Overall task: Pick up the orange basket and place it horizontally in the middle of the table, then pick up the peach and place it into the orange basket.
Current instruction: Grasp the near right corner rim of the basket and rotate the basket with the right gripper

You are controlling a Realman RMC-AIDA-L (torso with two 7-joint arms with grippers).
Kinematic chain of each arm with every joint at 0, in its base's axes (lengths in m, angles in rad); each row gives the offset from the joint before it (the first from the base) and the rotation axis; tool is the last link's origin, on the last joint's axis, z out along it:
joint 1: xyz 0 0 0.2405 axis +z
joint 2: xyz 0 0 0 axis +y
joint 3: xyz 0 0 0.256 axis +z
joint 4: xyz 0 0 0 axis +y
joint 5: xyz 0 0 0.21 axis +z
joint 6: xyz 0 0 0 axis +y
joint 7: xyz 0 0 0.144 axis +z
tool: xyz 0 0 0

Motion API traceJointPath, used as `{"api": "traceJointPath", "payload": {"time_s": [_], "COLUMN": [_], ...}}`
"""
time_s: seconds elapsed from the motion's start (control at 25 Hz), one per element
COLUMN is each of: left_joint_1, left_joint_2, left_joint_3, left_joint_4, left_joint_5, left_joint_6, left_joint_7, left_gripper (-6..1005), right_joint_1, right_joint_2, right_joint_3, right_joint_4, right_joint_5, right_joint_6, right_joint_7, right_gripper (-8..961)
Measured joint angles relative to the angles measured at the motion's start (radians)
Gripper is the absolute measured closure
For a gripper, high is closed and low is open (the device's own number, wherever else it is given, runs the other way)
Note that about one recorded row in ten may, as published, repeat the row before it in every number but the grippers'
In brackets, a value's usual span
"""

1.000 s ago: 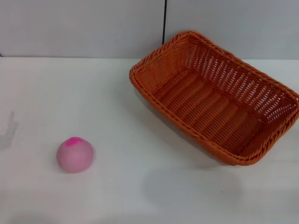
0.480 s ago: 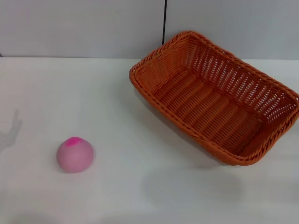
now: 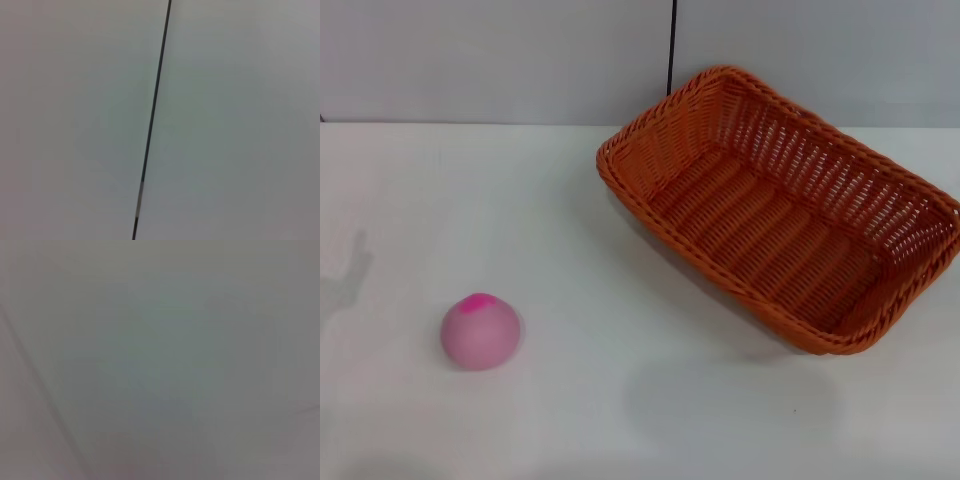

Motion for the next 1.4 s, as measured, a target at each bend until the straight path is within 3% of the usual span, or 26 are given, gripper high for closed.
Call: {"api": "traceJointPath", "payload": {"time_s": [0.12, 0.24, 0.36, 0.52, 0.76, 0.92, 1.08, 1.24, 1.4], "left_joint_1": [0.014, 0.027, 0.036, 0.044, 0.053, 0.059, 0.057, 0.045, 0.038], "left_joint_2": [0.002, 0.003, 0.004, 0.005, 0.004, 0.004, 0.004, 0.004, 0.005], "left_joint_3": [0.000, 0.000, 0.000, 0.000, 0.000, 0.000, -0.001, 0.000, 0.000], "left_joint_4": [-0.003, -0.005, -0.006, -0.006, -0.005, -0.008, -0.010, -0.021, -0.024], "left_joint_5": [0.000, 0.000, 0.000, 0.000, -0.003, -0.005, -0.006, -0.004, -0.002], "left_joint_6": [0.006, 0.004, 0.006, 0.009, 0.013, 0.023, 0.024, 0.047, 0.058], "left_joint_7": [0.000, -0.001, -0.001, -0.001, -0.001, 0.000, -0.001, 0.001, 0.000], "left_gripper": [195, 195, 195, 196, 196, 196, 196, 196, 196], "right_joint_1": [0.078, 0.131, 0.224, 0.323, 0.358, 0.356, 0.357, 0.358, 0.360], "right_joint_2": [-0.033, -0.049, -0.075, -0.092, -0.092, -0.069, -0.059, -0.029, -0.021], "right_joint_3": [-0.107, -0.148, -0.195, -0.305, -0.402, -0.474, -0.488, -0.497, -0.499], "right_joint_4": [-0.133, -0.179, -0.193, -0.182, -0.129, -0.084, -0.046, -0.011, 0.019], "right_joint_5": [-0.151, -0.263, -0.409, -0.568, -0.586, -0.592, -0.592, -0.581, -0.580], "right_joint_6": [-0.033, -0.064, -0.113, -0.129, -0.094, 0.027, 0.070, 0.133, 0.163], "right_joint_7": [0.230, 0.332, 0.453, 0.597, 0.665, 0.674, 0.660, 0.613, 0.595], "right_gripper": [254, 261, 268, 277, 291, 300, 310, 319, 328]}}
